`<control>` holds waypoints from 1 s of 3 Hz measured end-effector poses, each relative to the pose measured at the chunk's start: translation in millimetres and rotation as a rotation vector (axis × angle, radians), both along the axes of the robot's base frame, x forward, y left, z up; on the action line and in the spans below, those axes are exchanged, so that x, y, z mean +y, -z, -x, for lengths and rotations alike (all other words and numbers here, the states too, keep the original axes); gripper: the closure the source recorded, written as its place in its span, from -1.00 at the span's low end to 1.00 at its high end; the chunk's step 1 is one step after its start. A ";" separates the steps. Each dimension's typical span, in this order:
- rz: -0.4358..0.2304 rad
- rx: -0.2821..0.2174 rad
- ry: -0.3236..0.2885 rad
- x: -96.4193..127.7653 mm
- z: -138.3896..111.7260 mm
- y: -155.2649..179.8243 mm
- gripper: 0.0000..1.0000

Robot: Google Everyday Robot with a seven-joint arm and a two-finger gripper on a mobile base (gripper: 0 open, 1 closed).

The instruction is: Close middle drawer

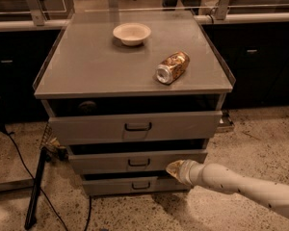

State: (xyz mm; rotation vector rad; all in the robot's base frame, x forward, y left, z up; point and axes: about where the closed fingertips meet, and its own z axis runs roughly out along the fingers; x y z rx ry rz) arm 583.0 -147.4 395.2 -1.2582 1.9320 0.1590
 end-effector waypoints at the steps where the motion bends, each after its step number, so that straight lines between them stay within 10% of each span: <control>1: -0.026 0.108 -0.032 -11.8 31.0 -13.9 1.00; 3: -0.106 0.221 -0.119 -16.5 60.6 -29.5 0.62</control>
Offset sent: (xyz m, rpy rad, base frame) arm -0.1721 -0.0180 0.0621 0.2524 0.5885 0.4759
